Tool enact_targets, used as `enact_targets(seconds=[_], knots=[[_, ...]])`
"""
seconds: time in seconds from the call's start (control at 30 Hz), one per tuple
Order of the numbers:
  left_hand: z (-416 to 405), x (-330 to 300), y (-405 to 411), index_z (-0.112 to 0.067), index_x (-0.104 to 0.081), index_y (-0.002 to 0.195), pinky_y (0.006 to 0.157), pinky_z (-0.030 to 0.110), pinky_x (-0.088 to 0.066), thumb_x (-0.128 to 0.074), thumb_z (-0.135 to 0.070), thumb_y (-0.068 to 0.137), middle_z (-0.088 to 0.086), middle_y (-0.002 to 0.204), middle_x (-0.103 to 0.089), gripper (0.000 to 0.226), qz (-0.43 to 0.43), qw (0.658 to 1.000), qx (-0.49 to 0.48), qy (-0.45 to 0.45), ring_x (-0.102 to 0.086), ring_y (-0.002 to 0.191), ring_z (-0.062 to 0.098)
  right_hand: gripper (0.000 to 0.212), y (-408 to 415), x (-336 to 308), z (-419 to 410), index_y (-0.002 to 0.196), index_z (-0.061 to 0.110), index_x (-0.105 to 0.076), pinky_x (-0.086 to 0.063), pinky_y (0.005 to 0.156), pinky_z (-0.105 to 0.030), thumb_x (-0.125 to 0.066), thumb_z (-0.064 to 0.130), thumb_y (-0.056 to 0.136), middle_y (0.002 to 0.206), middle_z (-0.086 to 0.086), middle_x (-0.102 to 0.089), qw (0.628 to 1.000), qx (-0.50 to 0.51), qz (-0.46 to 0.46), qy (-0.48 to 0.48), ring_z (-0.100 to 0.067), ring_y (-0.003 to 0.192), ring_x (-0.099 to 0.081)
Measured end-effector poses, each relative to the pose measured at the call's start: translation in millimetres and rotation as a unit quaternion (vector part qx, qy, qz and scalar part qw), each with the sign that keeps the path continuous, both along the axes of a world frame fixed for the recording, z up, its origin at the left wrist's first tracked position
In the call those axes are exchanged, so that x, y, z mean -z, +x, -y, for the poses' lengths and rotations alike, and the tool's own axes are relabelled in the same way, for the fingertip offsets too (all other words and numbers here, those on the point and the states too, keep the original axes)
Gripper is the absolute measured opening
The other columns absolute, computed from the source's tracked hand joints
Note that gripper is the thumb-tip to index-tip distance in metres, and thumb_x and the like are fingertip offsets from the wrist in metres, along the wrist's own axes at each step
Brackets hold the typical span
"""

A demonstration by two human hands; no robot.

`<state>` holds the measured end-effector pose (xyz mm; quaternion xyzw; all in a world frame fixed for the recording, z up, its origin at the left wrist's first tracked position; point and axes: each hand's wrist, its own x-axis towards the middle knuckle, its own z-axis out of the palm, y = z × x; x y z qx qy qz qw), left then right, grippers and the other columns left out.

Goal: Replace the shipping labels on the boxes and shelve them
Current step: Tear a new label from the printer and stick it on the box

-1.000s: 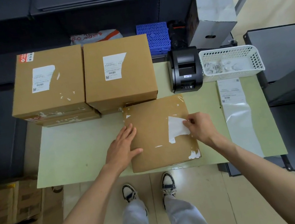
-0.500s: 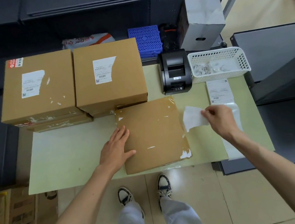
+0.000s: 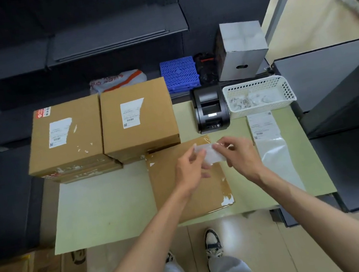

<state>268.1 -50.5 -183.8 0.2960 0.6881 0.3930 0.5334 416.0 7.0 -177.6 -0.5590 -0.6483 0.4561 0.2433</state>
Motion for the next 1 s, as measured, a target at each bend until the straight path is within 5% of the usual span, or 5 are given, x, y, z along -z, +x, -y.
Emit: enact_targets(seconds=[0.3,0.4,0.6,0.77,1.0], knots=[[-17,-12,9,-0.048,-0.074,0.102,0.073,0.035,-0.044,-0.053,-0.038,0.101,-0.004,0.085,-0.072,0.023,-0.074,0.988,0.114,0.08,-0.056,0.078,0.009,0.029,8,-13,-9,0.08,0.002,-0.071,-0.031,0.058,-0.03,-0.069,0.03,0.088,0.063,-0.002,-0.046,0.997,0.013,-0.054,-0.045,-0.01,0.06,-0.038],[-22,-19,3,-0.032,-0.077,0.102,0.067,0.033,-0.039,-0.051,-0.053,0.095,0.005,0.079,-0.068,0.034,-0.08,0.982,0.14,0.097,-0.052,0.073,0.012,0.015,8,-15,-16,0.081,0.021,-0.073,-0.031,0.057,-0.029,-0.072,0.035,0.085,0.058,0.006,-0.045,0.997,0.034,-0.052,-0.043,-0.009,0.057,-0.038],[-45,-23,-14,-0.016,-0.076,0.09,0.054,0.025,-0.047,-0.054,-0.021,0.103,0.0,0.069,-0.065,0.026,-0.109,0.989,0.075,0.064,-0.053,0.059,0.011,0.02,6,-27,-17,0.096,0.02,-0.069,-0.04,0.059,-0.023,-0.074,0.036,0.085,0.069,0.005,-0.064,0.994,0.042,-0.093,-0.038,-0.002,0.054,-0.049],[-58,-29,-12,-0.014,-0.051,0.057,0.053,0.028,-0.029,-0.054,-0.02,0.1,0.0,0.069,-0.048,0.044,-0.15,0.979,0.127,0.046,-0.042,0.057,0.012,0.038,-1,-22,-20,0.115,0.026,-0.062,-0.036,0.063,-0.013,-0.078,0.029,0.081,0.088,0.007,-0.055,0.999,-0.011,0.008,0.033,0.001,0.064,-0.047],[-72,-40,-13,-0.015,-0.063,0.068,0.054,0.028,-0.03,-0.048,-0.023,0.102,-0.005,0.061,-0.05,0.037,-0.114,0.969,0.217,0.027,-0.04,0.055,0.011,0.014,-9,-20,-32,0.086,0.021,-0.056,-0.037,0.062,-0.022,-0.069,0.025,0.087,0.08,0.01,-0.051,0.988,-0.038,0.126,0.076,-0.005,0.068,-0.048]])
